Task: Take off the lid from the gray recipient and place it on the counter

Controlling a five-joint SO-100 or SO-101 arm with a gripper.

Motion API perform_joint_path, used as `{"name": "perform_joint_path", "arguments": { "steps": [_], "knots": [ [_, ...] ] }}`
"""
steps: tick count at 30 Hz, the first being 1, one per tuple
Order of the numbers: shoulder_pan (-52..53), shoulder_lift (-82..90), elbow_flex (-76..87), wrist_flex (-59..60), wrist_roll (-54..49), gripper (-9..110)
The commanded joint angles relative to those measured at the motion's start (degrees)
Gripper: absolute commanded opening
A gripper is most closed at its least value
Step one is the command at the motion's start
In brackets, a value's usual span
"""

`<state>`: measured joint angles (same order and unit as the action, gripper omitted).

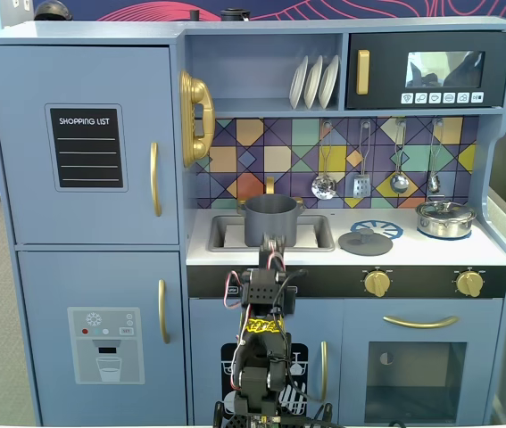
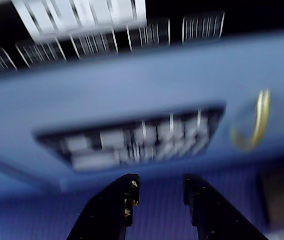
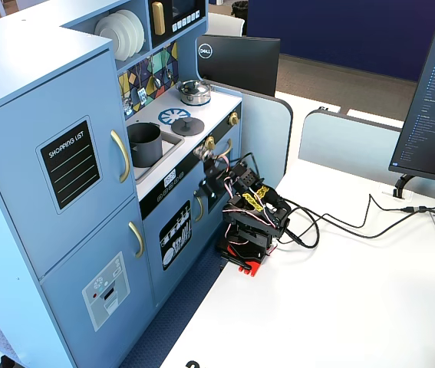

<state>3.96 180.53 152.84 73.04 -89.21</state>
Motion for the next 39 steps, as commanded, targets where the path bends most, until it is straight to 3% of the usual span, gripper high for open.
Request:
{"name": "perform_joint_path", "arguments": {
  "steps": [1,7,11,17,39],
  "knots": [
    [-5.27,1.49,7.03,3.16,4.66,0],
    [-4.31,1.58,19.16,9.76,-3.96,1],
    [-7.91,1.49,19.16,14.24,5.01,2],
    [-3.78,1.58,19.16,14.59,2.55,4],
    [-3.69,1.58,19.16,14.59,2.64,7]
  ]
}}
